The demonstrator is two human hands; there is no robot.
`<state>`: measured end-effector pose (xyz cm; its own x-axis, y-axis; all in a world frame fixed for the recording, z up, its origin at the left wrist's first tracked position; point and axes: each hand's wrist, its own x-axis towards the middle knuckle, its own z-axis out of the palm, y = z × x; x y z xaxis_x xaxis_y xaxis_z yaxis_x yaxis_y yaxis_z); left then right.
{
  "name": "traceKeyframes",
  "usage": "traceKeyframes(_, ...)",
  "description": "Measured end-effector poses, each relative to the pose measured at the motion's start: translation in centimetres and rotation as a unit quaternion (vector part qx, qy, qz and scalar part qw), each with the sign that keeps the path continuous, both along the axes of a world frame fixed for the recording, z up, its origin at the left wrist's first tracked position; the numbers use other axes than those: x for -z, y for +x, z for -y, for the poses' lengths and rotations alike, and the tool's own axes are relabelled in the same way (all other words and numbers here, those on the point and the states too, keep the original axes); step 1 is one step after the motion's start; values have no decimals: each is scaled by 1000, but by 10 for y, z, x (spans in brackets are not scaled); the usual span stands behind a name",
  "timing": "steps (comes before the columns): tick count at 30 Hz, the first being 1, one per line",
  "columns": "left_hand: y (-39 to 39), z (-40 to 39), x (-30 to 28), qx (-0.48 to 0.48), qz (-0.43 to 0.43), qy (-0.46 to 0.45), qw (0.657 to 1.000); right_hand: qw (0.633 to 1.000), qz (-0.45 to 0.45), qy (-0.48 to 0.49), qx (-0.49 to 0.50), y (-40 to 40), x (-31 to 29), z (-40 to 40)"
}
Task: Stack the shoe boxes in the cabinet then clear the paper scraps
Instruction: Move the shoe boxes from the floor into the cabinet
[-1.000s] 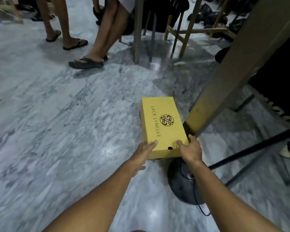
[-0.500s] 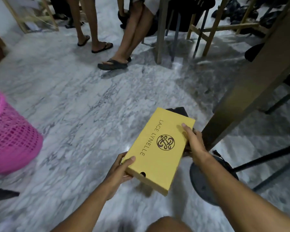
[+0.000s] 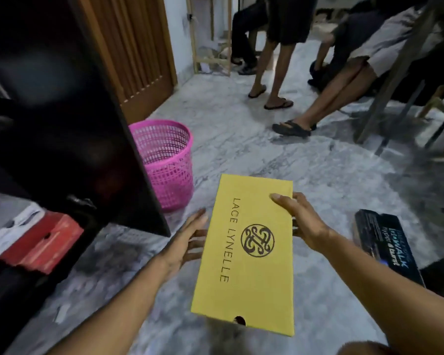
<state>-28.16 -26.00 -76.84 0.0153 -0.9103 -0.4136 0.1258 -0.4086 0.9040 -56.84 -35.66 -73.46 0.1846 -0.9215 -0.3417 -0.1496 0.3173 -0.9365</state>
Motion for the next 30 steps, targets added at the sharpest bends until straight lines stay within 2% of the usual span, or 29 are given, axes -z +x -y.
traceKeyframes(3,39,-20,-30,-34,20,-42,998,996,-2,-12,-83,59,-26,-21)
traceKeyframes(8,108,-69,-69,-110,110,-107,982,984,19,-43,-171,149,-64,-59)
traceKeyframes(13,182,-114,-111,-194,117,-144,963,956,106,-45,-269,215,-89,-94)
traceKeyframes(17,233,-131,-164,-271,145,-184,934,921,178,5,-346,242,-94,-119)
traceKeyframes(21,263,-133,-231,-384,210,-222,871,904,254,30,-343,271,-104,-136)
traceKeyframes(24,279,-129,-269,-455,185,-213,845,905,294,12,-308,303,-130,-133)
traceKeyframes(27,296,-130,-290,-471,151,-160,854,913,296,1,-279,339,-167,-120)
traceKeyframes(30,302,-139,-297,-459,158,-182,855,917,281,6,-283,379,-203,-105)
